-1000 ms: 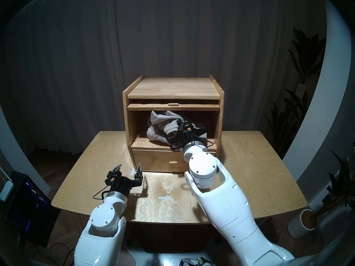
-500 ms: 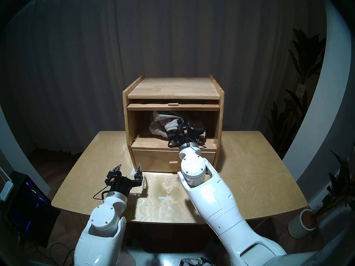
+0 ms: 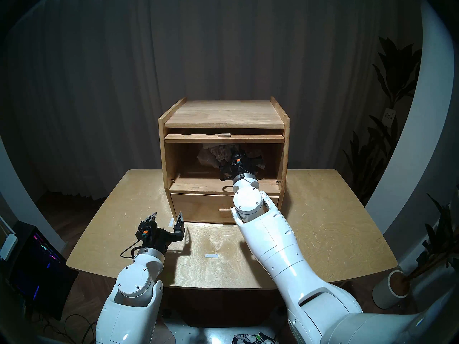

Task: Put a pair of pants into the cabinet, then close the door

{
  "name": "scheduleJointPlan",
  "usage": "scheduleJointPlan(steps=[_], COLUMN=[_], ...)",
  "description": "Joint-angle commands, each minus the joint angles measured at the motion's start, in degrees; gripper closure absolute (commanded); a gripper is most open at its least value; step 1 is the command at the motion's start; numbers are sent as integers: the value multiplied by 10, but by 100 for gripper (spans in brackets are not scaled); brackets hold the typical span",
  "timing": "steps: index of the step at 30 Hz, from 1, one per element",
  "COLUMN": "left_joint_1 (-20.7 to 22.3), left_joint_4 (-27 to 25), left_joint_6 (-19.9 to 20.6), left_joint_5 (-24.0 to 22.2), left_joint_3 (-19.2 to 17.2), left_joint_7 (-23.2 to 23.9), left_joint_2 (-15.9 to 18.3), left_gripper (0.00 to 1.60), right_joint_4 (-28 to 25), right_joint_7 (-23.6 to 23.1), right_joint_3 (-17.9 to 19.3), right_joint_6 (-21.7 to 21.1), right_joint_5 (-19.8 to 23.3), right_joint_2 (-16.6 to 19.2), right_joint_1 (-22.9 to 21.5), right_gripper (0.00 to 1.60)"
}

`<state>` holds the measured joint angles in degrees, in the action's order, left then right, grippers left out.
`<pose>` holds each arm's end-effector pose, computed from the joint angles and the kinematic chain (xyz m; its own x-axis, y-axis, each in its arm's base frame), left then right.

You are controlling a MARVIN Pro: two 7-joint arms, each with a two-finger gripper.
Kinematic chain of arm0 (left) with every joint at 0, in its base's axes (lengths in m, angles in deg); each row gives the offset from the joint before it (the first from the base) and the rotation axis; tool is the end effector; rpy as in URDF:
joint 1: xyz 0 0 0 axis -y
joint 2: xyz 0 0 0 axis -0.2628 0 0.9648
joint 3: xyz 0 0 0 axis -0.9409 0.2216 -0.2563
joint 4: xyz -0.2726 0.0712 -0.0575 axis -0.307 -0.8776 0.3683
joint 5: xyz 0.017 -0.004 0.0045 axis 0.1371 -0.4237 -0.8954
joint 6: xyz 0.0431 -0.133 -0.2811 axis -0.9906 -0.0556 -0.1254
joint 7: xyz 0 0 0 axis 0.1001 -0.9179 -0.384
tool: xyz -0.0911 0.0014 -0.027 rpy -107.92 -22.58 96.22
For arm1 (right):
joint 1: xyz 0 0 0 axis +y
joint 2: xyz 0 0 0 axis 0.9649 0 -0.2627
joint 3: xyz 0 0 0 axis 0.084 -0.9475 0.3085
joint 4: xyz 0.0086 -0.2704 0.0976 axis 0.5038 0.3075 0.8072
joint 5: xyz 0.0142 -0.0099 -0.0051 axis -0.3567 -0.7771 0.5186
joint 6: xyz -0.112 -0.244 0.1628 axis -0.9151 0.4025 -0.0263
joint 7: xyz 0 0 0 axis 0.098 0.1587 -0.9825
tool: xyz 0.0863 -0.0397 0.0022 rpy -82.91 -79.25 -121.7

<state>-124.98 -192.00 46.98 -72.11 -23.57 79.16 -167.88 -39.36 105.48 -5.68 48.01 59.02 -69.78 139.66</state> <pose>0.3233 -0.0182 -0.3440 0.1057 0.0204 0.9942 -0.0210 -0.9995 0.0227 0.5263 0.1103 -0.2356 -0.2519 0.2767 0.9273 0.0269 -0.9559 0.2926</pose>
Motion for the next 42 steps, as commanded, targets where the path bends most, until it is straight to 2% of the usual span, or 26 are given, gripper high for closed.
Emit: scheduleJointPlan(steps=[1,2,4,5,7,11,15,16,18,23,28,36,42], left_joint_1=[3,3,3,4,4,5,5,5,5,5,5,6,6], left_joint_4=[-15,-14,-14,-13,-12,-11,-11,-11,-11,-10,-9,-6,-5], left_joint_6=[-2,-2,-2,-3,-3,-3,-3,-3,-3,-3,-3,-3,-3], left_joint_5=[-1,-1,-1,-1,-1,-1,-1,-1,0,0,0,0,0], left_joint_3=[-1,-1,-1,-1,-1,-1,-1,-1,-1,-1,-1,-1,-1], left_joint_7=[1,1,0,0,0,0,0,0,0,0,0,0,0], left_joint_2=[0,0,0,0,0,0,0,0,0,0,0,0,0], left_gripper=[0,0,0,0,0,0,0,0,0,0,0,0,0], right_joint_4=[-28,-58,-60,-63,-73,-90,-132,-127,-150,-198,-235,-296,-337], right_joint_7=[15,15,29,33,44,62,81,87,93,107,117,108,95], right_joint_3=[-4,0,5,10,-10,-11,-17,-25,-33,-58,-81,-146,-206], right_joint_6=[9,-2,13,10,-10,-17,-31,-32,-36,-10,15,43,73], right_joint_5=[-7,-1,5,12,31,43,55,60,65,50,39,31,23], right_joint_2=[-10,-6,-7,-7,15,27,42,46,53,56,51,60,82], right_joint_1=[-2,20,42,56,61,87,126,120,137,174,193,238,225], right_gripper=[66,0,0,0,0,0,0,0,0,0,0,0,0])
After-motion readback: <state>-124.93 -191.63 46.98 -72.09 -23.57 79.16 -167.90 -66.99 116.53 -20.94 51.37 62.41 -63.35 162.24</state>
